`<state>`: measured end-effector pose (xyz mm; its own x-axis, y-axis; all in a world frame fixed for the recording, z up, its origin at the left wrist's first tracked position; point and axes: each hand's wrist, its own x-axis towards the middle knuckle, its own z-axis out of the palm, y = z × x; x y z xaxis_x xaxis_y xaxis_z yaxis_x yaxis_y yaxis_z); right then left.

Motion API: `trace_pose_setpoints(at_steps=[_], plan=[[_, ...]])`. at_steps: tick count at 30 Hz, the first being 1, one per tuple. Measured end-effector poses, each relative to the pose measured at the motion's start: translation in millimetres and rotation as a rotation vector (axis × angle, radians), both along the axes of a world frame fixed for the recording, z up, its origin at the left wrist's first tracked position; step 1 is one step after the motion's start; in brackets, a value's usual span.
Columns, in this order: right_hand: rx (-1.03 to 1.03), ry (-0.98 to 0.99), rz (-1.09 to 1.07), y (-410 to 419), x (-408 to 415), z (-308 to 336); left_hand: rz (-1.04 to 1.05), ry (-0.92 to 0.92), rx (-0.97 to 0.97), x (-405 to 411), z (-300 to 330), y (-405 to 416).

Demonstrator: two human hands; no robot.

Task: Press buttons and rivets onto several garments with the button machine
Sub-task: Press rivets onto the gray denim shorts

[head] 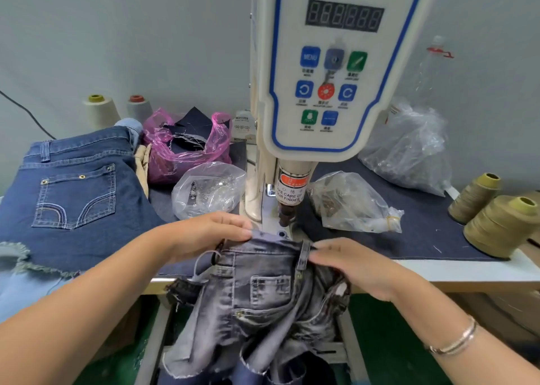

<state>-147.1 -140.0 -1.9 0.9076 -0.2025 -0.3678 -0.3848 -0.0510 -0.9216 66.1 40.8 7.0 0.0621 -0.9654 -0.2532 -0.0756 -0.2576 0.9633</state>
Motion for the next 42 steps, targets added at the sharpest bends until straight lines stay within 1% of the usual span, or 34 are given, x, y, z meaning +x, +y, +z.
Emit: trace_pose_setpoints(at_steps=[2,4,7,9,11,13,15,16,17,18,20,21,22,23,24,25,26,27,28,30,31,32,33,35,36,37,38,40,42], plan=[[-0.144,0.003,0.149,10.4,-10.4,5.2,-0.026,0.041,-0.065,-2.1,13.6,8.5],[-0.226,0.030,0.262,17.7,-18.7,5.6,-0.027,0.057,-0.157,-5.1,31.9,14.6],[-0.406,0.100,0.368,19.0,-26.1,-1.3,-0.019,-0.024,-0.288,-11.0,60.2,17.6],[-0.542,0.177,0.385,17.3,-28.8,-8.9,-0.013,-0.066,-0.344,-15.6,80.4,18.5],[-0.683,0.206,0.391,14.9,-30.6,-13.7,0.026,-0.094,-0.442,-15.4,103.5,26.6],[-0.704,0.209,0.385,16.0,-35.2,-7.7,0.159,-0.124,-0.522,-7.6,125.9,41.7],[-0.650,0.114,0.276,16.3,-44.2,8.8,0.304,-0.227,-0.509,7.1,146.5,58.1],[-0.659,0.043,0.190,12.9,-49.6,19.4,0.329,-0.365,-0.471,15.0,154.9,65.7],[-0.709,-0.009,0.103,8.1,-55.7,31.2,0.329,-0.562,-0.397,22.1,160.3,72.6],[-0.796,-0.016,0.039,3.3,-61.2,44.1,0.307,-0.769,-0.302,27.4,163.3,76.6],[-1.074,0.022,0.014,-3.7,-66.5,75.5,0.253,-1.128,-0.071,31.6,163.1,79.0],[-1.205,0.040,0.016,-6.6,-65.3,90.2,0.235,-1.285,0.010,31.2,159.1,76.7],[-1.268,0.032,0.012,-8.2,-62.7,104.2,0.214,-1.451,0.070,31.2,155.1,72.8],[-1.257,-0.009,0.004,-8.6,-59.9,117.3,0.198,-1.604,0.104,29.9,153.2,69.8],[-1.189,-0.070,-0.025,-8.7,-57.1,127.1,0.180,-1.708,0.075,30.5,151.3,67.5],[-1.092,-0.132,-0.077,-7.1,-54.4,134.3,0.166,-1.725,0.003,31.4,149.2,66.5],[-0.977,-0.170,-0.140,-4.4,-52.2,137.8,0.163,-1.664,-0.066,31.2,147.6,67.8],[-0.847,-0.186,-0.205,-0.8,-51.2,139.1,0.183,-1.512,-0.087,28.4,148.2,70.6],[-0.709,-0.184,-0.261,4.9,-50.6,139.3,0.201,-1.319,-0.037,25.4,148.2,73.4],[-0.429,-0.176,-0.310,18.1,-50.7,134.7,0.249,-0.883,0.138,16.3,143.5,77.4],[-0.291,-0.166,-0.304,26.9,-50.6,130.7,0.275,-0.707,0.182,8.5,139.4,77.1],[-0.161,-0.153,-0.282,38.9,-49.4,126.8,0.309,-0.595,0.176,0.8,136.3,73.6],[-0.048,-0.148,-0.254,53.1,-44.9,123.2,0.345,-0.547,0.150,-6.5,134.2,69.2],[0.123,-0.203,-0.199,85.9,-27.8,117.0,0.326,-0.574,0.099,-20.3,132.9,59.1],[0.163,-0.245,-0.181,101.2,-16.4,114.0,0.296,-0.582,0.091,-28.2,134.9,54.0],[0.152,-0.279,-0.168,113.6,-4.7,110.4,0.254,-0.560,0.088,-37.7,139.6,51.1],[0.081,-0.302,-0.177,123.0,7.4,105.9,0.211,-0.514,0.081,-42.1,143.8,50.6],[-0.042,-0.365,-0.221,132.1,25.4,98.0,0.205,-0.404,0.070,-45.1,153.8,58.3],[-0.109,-0.469,-0.163,136.2,38.4,96.1,0.219,-0.419,0.089,-34.4,157.0,73.0]])
